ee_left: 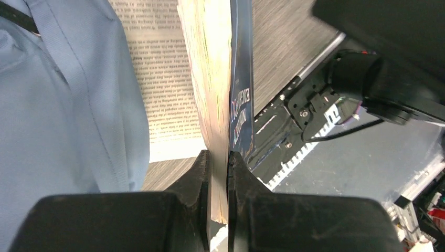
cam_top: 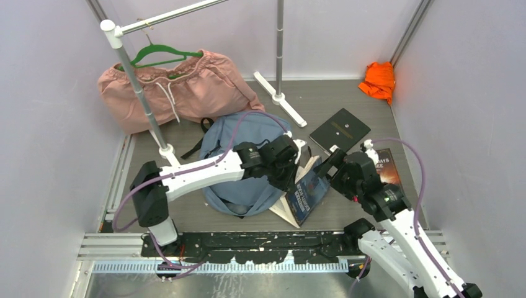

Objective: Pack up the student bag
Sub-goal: Pick up the book from the center of the board.

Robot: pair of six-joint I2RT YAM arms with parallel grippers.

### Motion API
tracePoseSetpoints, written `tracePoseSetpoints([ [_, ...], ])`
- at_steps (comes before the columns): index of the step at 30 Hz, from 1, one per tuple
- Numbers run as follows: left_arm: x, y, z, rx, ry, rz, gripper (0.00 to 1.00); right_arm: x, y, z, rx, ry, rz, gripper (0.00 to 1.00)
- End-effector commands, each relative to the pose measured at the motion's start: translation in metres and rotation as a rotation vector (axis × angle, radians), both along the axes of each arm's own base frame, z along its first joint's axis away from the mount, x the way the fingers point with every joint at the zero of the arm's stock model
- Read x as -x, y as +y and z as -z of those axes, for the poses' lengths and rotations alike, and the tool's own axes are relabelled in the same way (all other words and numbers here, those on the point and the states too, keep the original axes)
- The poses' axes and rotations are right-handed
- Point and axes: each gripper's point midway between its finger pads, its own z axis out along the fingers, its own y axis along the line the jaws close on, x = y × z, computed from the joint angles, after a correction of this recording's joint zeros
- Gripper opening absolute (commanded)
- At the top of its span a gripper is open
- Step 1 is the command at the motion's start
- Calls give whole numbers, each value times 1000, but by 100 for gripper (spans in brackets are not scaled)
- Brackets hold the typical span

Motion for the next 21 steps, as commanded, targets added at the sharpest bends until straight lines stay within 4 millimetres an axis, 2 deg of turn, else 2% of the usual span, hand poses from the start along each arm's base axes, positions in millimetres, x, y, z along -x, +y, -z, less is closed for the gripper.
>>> tracePoseSetpoints([
  [1,-12,-2,-76,223,-84,73,0,-8,-24,-47,151,-118,-1,100],
  [4,-27,16,-75,229,-56,51,0,-11,-26,-63,202,-160,-53,100],
  [6,-32,26,-77,246,-33,44,0,-11,-19,-63,202,-157,-106,100],
  [12,-52,59,-94,329,-46,-28,0,-5,30,-51,39,-126,-316,100],
  [16,-65,84,-91,357,-24,-100,0,-11,33,-37,-16,-92,-241,100],
  [21,-70,94,-79,409,22,-150,0,-18,58,-18,-231,-38,-181,100],
])
